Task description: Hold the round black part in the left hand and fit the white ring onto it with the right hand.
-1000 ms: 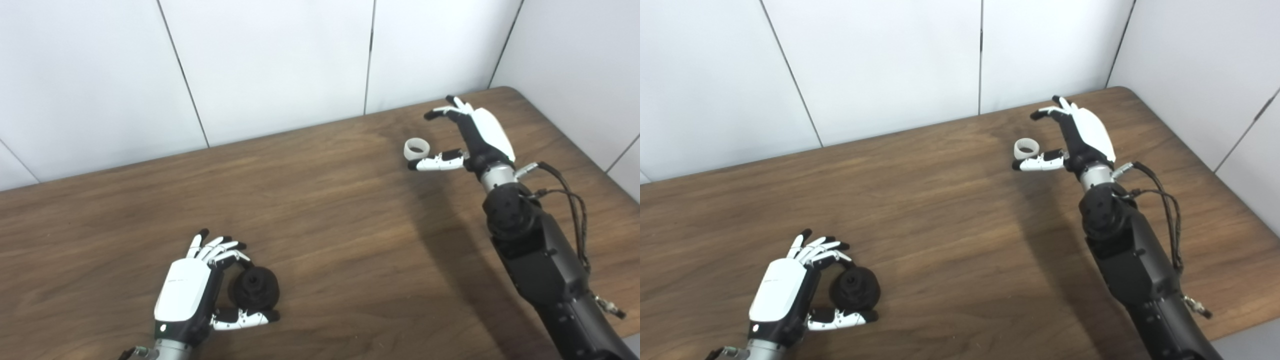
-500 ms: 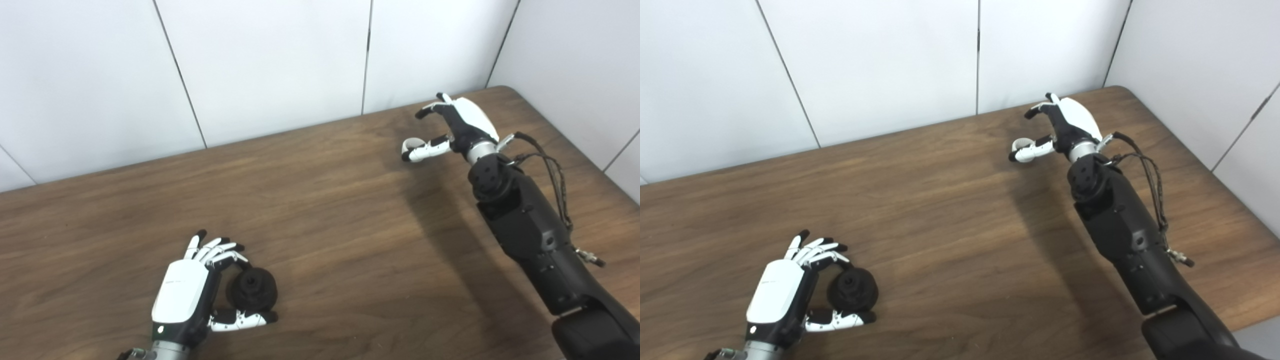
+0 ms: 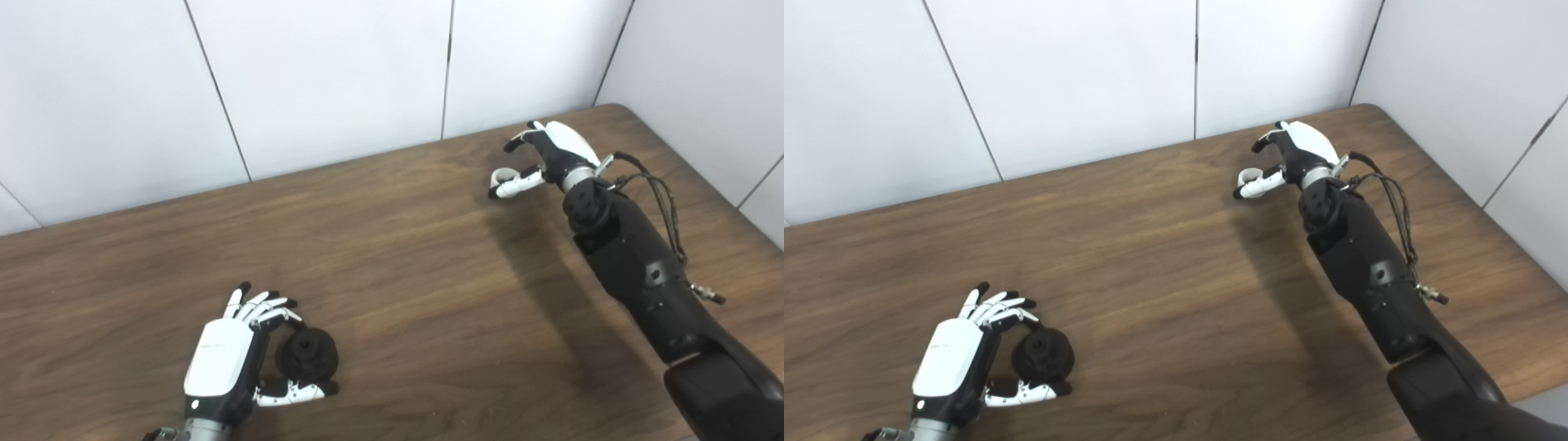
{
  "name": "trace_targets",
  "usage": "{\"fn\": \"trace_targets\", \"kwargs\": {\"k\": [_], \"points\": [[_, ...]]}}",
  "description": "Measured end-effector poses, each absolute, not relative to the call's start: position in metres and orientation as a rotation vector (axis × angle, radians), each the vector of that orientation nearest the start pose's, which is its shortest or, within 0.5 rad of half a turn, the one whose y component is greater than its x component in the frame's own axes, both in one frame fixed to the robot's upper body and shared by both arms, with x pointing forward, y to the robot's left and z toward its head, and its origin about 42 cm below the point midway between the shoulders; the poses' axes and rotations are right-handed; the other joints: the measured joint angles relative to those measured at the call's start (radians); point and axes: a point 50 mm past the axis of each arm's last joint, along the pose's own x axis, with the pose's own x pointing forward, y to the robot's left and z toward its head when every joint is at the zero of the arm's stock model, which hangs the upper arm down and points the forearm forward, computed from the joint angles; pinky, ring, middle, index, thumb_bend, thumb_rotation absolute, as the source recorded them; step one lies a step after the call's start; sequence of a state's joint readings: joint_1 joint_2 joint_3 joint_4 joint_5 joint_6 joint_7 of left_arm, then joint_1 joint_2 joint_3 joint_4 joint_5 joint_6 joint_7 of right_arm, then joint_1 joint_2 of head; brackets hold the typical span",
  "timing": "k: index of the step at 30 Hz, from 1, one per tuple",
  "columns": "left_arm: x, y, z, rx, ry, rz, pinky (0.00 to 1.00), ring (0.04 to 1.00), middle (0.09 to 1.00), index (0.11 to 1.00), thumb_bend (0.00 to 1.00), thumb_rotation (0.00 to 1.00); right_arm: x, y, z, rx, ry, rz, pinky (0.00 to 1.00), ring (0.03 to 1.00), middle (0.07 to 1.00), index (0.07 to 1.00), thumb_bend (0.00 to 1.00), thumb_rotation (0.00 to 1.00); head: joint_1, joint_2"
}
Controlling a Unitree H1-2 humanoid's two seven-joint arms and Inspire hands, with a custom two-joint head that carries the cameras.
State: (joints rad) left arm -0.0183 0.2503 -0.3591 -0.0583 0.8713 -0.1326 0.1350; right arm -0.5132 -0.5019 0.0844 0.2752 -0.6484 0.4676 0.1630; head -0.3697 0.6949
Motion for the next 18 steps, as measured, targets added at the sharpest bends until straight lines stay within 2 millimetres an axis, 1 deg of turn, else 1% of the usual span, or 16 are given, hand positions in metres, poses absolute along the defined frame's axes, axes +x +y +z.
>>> {"fn": "trace_targets", "kwargs": {"k": [11,18], "points": [[0.2686,0.1872,0.1119,1.053,-0.379,-0.288,1.0,0.864,0.773,0.484,0.52,0.05,0.4377,-0.3713,0.2097,-1.127,0.327,-0.171,0.97,1.0,0.946,0.686,0.84,0.26,0.003,0.003],[0.2685,0.1872,0.112,1.053,-0.379,-0.288,1.0,0.864,0.77,0.484,0.52,0.05,0.438,-0.3695,0.2091,-1.136,0.326,-0.166,1.0,1.0,0.93,0.665,0.83,0.25,0.003,0.003]]}}
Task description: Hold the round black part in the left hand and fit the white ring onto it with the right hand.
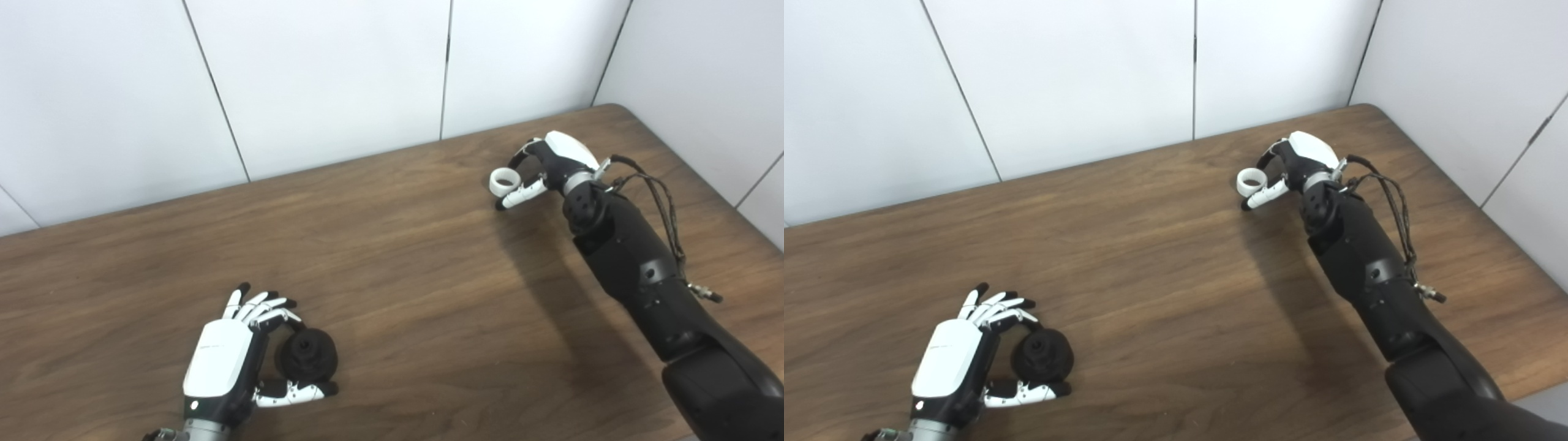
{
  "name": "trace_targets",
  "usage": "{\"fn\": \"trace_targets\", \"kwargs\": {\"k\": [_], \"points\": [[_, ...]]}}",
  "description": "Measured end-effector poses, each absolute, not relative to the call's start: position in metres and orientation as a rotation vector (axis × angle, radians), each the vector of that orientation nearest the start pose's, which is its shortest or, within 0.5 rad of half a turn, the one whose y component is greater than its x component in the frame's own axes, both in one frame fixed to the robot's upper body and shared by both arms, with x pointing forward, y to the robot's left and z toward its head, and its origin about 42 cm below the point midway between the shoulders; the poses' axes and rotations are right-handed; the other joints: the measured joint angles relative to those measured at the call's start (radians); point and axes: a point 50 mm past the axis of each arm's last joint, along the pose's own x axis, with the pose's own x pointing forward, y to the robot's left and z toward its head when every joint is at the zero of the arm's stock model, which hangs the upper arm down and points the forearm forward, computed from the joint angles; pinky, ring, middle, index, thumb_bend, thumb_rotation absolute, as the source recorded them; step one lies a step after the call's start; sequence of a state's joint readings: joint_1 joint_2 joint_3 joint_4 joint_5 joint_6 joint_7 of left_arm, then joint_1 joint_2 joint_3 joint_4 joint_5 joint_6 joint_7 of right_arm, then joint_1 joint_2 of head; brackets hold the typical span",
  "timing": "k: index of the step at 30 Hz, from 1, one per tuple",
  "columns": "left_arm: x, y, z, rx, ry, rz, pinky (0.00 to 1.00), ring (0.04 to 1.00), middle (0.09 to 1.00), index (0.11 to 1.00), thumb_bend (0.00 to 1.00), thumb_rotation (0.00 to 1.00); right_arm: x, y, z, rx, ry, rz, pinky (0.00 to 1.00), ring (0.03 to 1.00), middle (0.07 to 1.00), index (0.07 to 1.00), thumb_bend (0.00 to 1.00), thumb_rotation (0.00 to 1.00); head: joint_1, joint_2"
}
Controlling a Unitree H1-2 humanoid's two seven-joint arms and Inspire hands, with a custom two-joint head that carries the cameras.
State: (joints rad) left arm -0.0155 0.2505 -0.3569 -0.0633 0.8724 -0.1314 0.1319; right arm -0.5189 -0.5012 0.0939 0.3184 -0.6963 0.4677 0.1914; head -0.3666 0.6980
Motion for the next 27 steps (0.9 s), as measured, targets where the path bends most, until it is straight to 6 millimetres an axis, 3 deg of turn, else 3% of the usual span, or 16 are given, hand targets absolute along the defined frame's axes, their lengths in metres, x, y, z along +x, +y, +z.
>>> {"fn": "trace_targets", "kwargs": {"k": [27], "points": [[0.2686,0.1868,0.1121,1.056,-0.376,-0.284,1.0,0.865,0.771,0.484,0.52,0.05,0.4391,-0.3652,0.2073,-1.133,0.323,-0.16,0.99,1.0,0.924,0.673,0.82,0.27,0.009,0.008]]}}
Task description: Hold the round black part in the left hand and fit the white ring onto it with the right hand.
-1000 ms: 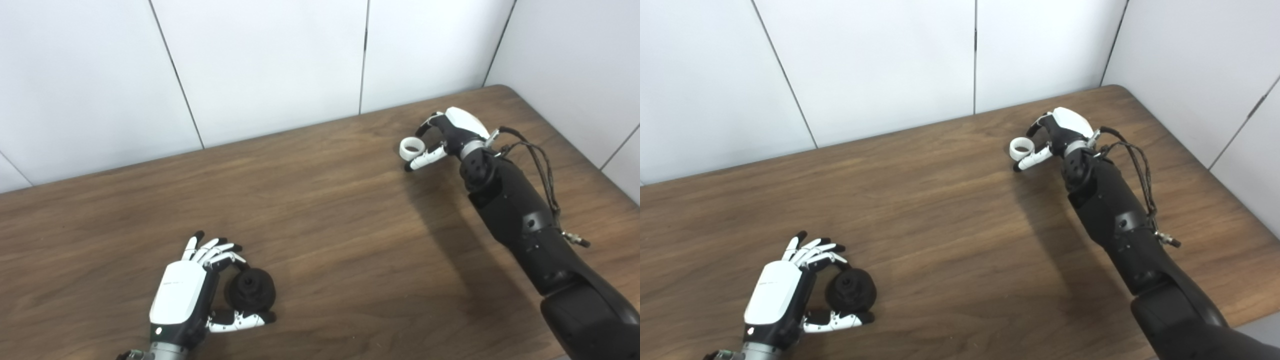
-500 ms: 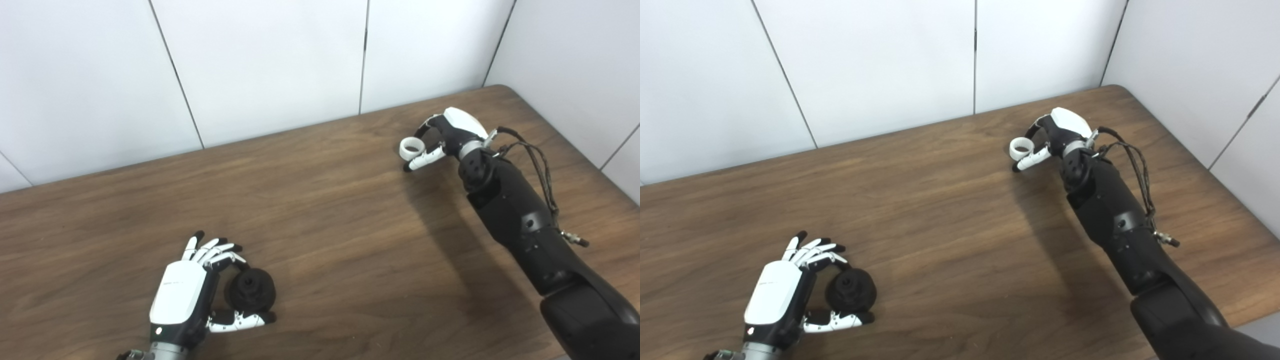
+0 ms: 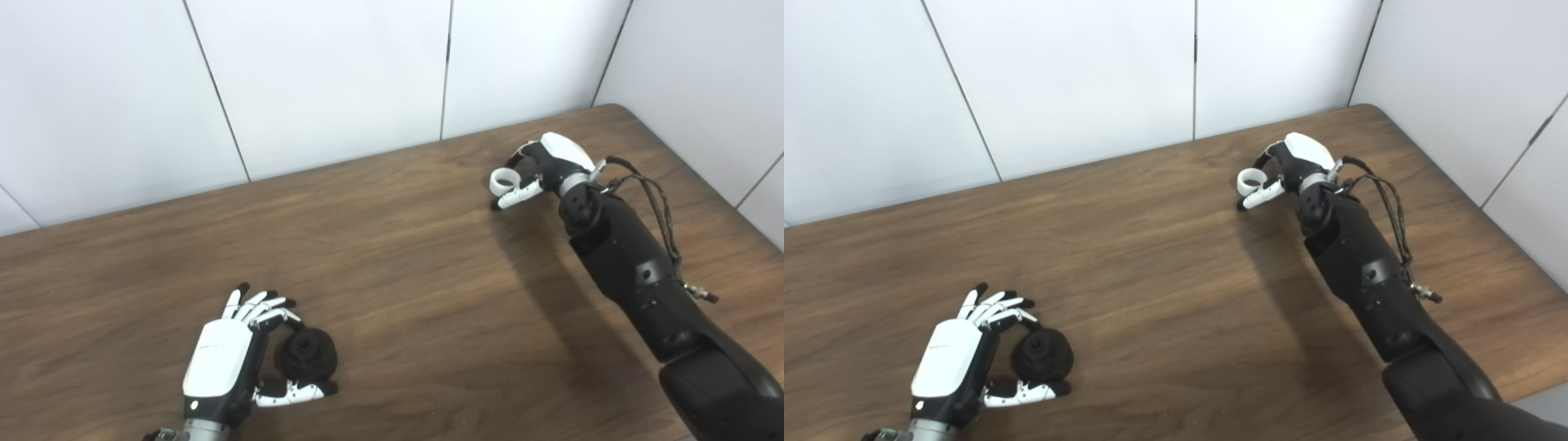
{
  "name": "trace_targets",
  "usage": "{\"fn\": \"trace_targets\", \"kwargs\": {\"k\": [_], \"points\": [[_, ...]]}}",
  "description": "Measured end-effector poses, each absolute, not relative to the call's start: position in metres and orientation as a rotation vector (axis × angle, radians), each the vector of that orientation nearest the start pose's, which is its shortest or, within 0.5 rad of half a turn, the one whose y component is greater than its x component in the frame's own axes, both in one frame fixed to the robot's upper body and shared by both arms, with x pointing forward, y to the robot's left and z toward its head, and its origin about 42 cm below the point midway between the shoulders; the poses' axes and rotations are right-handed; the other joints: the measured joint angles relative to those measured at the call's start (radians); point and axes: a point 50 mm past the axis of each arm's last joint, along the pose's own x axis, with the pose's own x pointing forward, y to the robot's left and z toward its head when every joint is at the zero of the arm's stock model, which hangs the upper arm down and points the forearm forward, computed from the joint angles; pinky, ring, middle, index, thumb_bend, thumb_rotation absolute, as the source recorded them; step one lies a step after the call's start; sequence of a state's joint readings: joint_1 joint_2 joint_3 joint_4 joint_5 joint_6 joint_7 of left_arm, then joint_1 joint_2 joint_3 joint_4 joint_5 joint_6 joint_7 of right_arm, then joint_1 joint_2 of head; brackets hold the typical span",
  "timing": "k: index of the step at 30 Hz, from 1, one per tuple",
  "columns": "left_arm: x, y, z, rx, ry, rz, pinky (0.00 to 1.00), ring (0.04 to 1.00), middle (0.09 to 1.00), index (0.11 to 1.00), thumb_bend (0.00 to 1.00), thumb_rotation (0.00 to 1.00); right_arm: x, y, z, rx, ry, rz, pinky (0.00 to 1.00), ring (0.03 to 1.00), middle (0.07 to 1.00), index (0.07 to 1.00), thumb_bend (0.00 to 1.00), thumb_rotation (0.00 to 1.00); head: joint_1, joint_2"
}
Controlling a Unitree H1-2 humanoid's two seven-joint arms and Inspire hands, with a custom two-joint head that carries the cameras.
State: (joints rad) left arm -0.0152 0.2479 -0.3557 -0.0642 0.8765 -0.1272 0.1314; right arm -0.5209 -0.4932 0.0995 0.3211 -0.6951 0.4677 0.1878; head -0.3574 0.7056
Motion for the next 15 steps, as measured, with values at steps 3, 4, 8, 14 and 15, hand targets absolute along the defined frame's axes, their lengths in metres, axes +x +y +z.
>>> {"fn": "trace_targets", "kwargs": {"k": [3,4,8,14,15], "points": [[0.2686,0.1869,0.1121,1.056,-0.376,-0.284,1.0,0.866,0.772,0.484,0.52,0.05,0.4391,-0.365,0.2071,-1.135,0.324,-0.159,0.98,1.0,0.931,0.658,0.82,0.27,0.0,0.0],[0.2686,0.1869,0.1121,1.056,-0.376,-0.284,1.0,0.867,0.772,0.484,0.52,0.05,0.4391,-0.3648,0.207,-1.135,0.323,-0.158,0.99,1.0,0.931,0.651,0.82,0.26,0.0,0.0],[0.2687,0.1868,0.1121,1.056,-0.377,-0.284,1.0,0.867,0.772,0.484,0.52,0.05,0.4392,-0.3648,0.2071,-1.134,0.323,-0.159,1.0,1.0,0.931,0.599,0.81,0.23,-0.002,0.002],[0.2688,0.1862,0.1122,1.056,-0.378,-0.284,1.0,0.866,0.77,0.484,0.52,0.05,0.4397,-0.3649,0.2097,-1.118,0.297,-0.184,1.0,1.0,0.86,0.486,0.53,0.13,-0.002,0.002],[0.2688,0.1861,0.1122,1.056,-0.378,-0.284,1.0,0.865,0.769,0.484,0.52,0.05,0.4397,-0.3648,0.2098,-1.116,0.293,-0.187,1.0,1.0,0.861,0.485,0.53,0.13,-0.003,0.003]]}}
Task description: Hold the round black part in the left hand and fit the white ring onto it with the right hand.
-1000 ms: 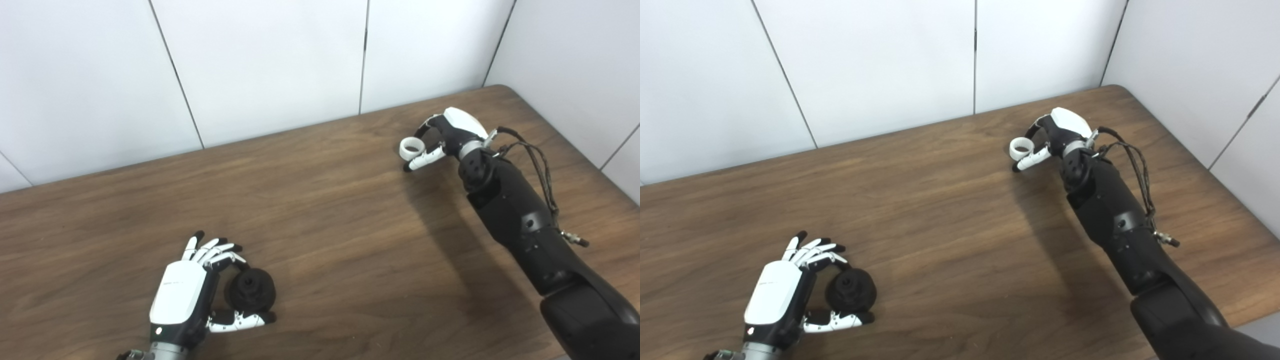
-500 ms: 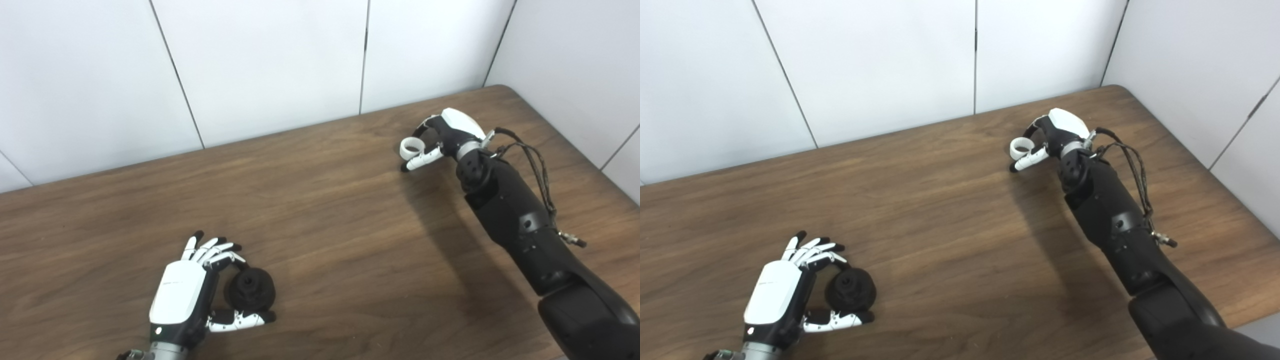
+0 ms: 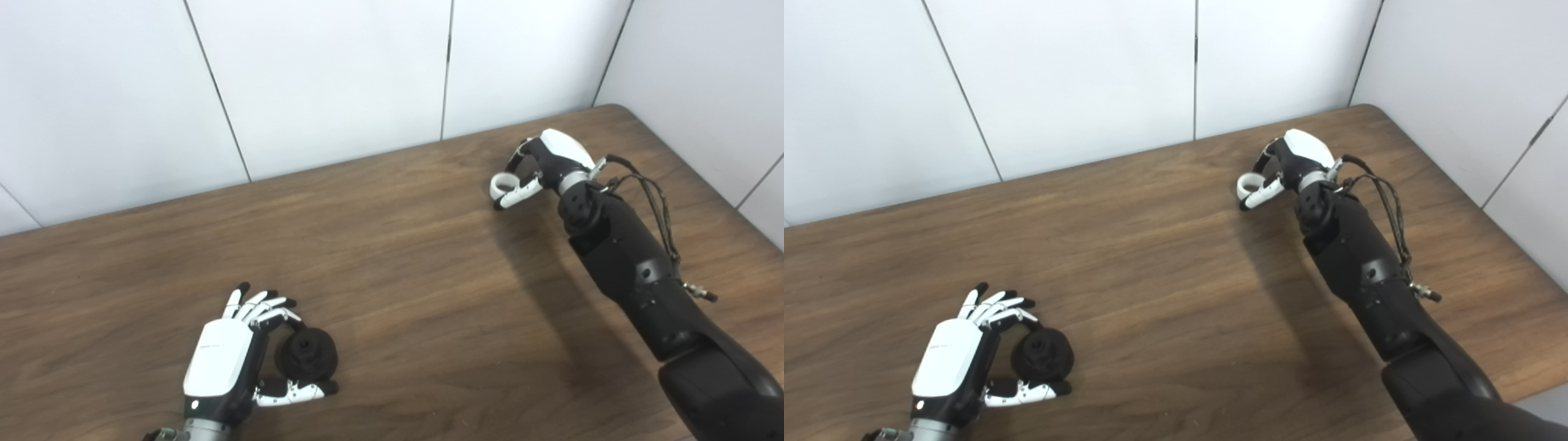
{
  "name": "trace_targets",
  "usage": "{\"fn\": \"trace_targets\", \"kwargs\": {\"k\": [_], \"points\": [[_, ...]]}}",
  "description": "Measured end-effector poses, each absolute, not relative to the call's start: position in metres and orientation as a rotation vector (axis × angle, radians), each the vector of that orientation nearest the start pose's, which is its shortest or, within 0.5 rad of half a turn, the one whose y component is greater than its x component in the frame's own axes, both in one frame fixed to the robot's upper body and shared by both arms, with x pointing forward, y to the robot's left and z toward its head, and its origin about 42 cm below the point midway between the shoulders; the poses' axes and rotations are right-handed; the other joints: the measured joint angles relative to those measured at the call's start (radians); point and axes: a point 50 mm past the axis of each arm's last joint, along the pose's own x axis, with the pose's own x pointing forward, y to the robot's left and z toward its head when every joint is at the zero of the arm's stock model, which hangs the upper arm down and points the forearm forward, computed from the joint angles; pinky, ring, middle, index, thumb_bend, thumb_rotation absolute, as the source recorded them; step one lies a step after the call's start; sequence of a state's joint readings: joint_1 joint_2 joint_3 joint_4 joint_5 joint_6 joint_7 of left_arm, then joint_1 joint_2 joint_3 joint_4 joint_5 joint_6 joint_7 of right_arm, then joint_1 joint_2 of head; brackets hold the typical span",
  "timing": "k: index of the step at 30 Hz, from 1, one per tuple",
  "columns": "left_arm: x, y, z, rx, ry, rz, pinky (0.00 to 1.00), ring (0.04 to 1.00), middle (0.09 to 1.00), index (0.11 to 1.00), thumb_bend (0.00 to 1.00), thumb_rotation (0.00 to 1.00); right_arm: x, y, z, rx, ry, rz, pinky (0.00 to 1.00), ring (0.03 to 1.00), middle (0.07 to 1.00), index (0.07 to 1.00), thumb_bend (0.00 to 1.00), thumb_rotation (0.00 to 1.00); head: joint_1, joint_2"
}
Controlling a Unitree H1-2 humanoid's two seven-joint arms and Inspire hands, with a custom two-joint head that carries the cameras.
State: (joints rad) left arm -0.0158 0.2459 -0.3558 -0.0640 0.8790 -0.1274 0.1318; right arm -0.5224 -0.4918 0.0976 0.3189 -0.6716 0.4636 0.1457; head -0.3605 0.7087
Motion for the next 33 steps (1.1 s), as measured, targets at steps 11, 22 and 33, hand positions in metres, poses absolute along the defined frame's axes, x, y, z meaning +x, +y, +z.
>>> {"fn": "trace_targets", "kwargs": {"k": [11,22,33], "points": [[0.269,0.186,0.112,1.06,-0.381,-0.281,1.0,0.867,0.77,0.484,0.52,0.05,0.439,-0.364,0.209,-1.118,0.285,-0.197,1.0,1.0,0.878,0.486,0.52,0.13,0.002,0.002],[0.268,0.184,0.112,1.069,-0.384,-0.28,1.0,0.866,0.771,0.484,0.52,0.05,0.438,-0.364,0.211,-1.136,0.276,-0.189,0.99,0.998,0.859,0.485,0.52,0.13,0.023,0.005],[0.267,0.181,0.113,1.073,-0.387,-0.275,1.0,0.868,0.769,0.484,0.52,0.05,0.417,-0.338,0.23,-1.107,0.172,-0.065,1.0,0.988,0.816,0.485,0.52,0.13,0.089,0.009]]}}
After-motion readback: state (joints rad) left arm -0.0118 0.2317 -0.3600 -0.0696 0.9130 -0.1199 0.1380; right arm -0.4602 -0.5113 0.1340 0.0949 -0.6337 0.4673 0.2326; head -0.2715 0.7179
